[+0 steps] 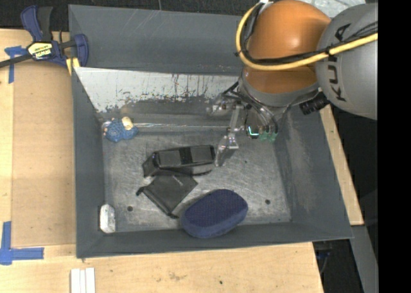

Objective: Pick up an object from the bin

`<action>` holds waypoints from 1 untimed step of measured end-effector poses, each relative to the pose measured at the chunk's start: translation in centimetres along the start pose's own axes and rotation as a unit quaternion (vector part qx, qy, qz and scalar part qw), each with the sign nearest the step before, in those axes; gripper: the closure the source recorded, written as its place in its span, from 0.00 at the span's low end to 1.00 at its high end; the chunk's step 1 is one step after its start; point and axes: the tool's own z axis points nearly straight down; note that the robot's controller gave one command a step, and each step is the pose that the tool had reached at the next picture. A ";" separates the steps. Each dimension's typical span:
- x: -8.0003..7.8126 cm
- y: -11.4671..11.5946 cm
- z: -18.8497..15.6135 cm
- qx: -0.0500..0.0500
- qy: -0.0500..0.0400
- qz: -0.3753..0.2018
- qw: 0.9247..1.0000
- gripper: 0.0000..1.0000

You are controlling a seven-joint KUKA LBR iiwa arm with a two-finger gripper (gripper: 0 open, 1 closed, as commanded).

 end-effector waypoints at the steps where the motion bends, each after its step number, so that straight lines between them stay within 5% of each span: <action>1: -0.5 3.0 14.1 0.000 0.000 -0.057 0.998 0.00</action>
Offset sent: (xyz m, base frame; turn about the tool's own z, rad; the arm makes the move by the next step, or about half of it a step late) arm 0.0052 0.0297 -0.1369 -0.1124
